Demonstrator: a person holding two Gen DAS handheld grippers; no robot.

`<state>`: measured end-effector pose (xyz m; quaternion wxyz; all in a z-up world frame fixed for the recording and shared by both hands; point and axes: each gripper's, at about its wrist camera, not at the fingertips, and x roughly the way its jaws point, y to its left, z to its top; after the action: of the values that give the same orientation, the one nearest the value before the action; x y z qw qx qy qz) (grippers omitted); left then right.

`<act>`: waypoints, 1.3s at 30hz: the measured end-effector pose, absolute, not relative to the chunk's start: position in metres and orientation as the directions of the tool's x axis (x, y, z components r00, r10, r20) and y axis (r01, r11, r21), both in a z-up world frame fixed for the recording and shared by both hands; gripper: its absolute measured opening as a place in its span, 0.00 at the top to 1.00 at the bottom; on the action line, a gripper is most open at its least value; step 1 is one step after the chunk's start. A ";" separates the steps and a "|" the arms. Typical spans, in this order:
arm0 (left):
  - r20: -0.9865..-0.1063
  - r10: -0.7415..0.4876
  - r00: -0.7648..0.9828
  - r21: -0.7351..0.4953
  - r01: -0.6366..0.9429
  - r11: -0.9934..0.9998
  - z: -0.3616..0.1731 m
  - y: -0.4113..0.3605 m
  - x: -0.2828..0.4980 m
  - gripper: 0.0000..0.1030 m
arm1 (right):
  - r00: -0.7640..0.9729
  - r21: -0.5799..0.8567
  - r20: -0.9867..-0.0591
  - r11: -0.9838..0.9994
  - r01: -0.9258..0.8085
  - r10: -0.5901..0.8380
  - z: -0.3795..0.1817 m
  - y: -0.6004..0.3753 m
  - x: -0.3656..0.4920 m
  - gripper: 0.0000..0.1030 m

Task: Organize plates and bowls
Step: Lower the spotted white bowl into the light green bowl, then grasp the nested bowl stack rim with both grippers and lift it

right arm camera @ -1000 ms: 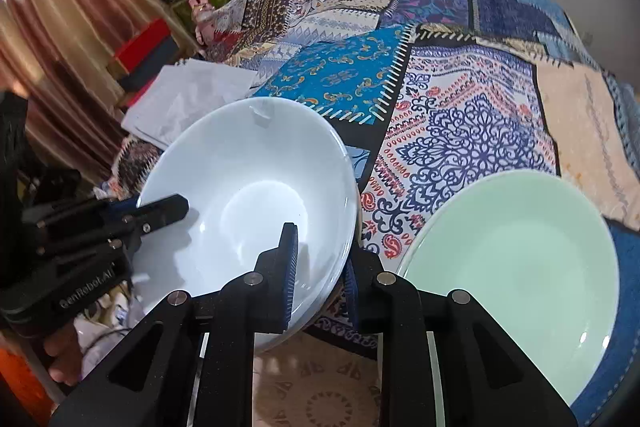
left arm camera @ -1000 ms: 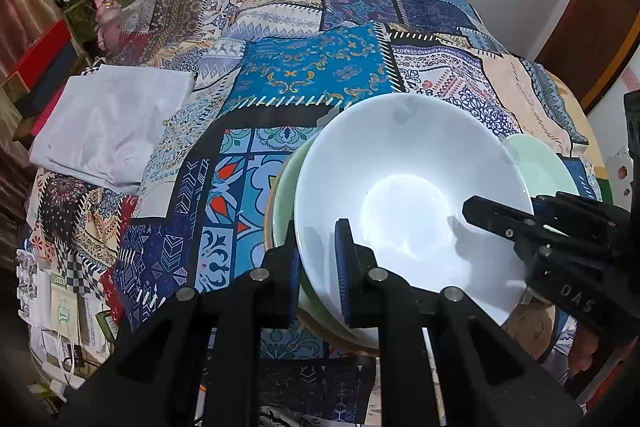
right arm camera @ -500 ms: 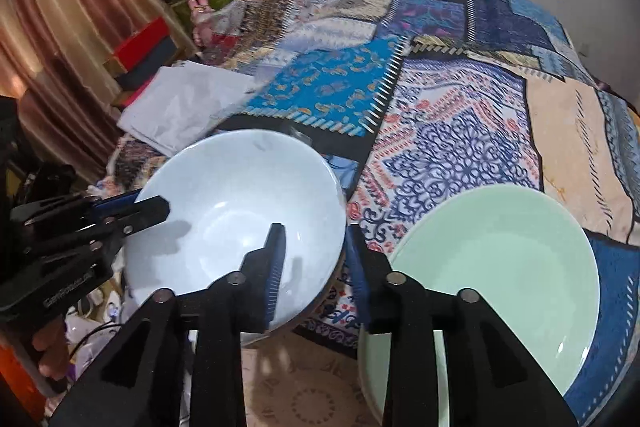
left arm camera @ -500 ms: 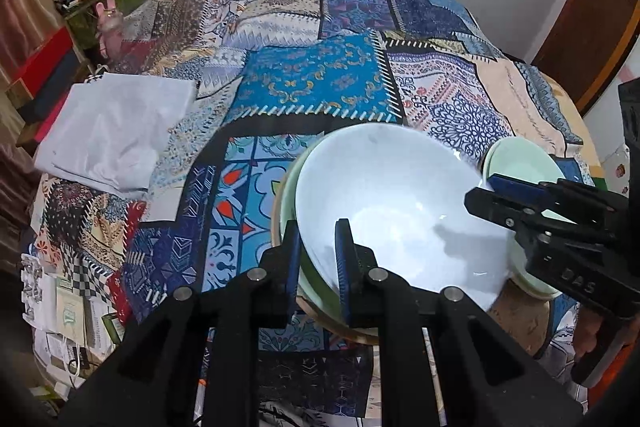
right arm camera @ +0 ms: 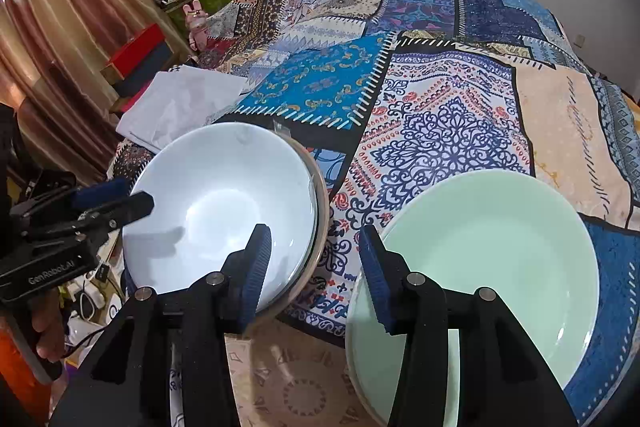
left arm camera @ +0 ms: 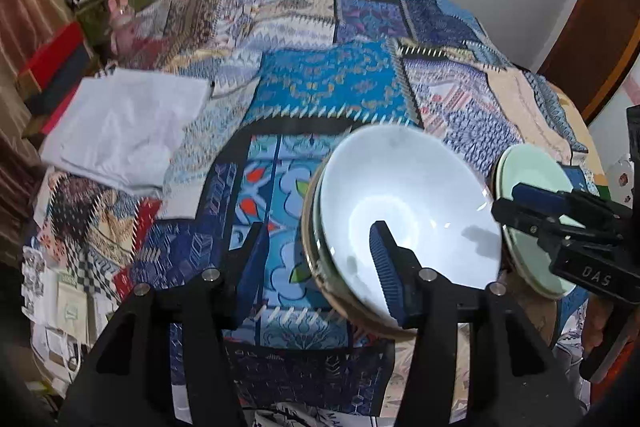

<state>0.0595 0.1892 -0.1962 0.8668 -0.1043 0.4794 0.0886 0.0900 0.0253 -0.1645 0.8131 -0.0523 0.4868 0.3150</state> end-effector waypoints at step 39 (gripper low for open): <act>-0.860 -0.076 0.505 -0.229 -0.247 0.942 -0.236 0.184 0.069 0.60 | 0.239 0.278 -0.852 0.789 -0.548 0.466 -0.202 0.048 0.100 0.74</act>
<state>0.0689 0.1838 -0.2359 0.8520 -0.1633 0.4948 0.0503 0.1003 0.0480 -0.2023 0.7862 -0.0387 0.5258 0.3225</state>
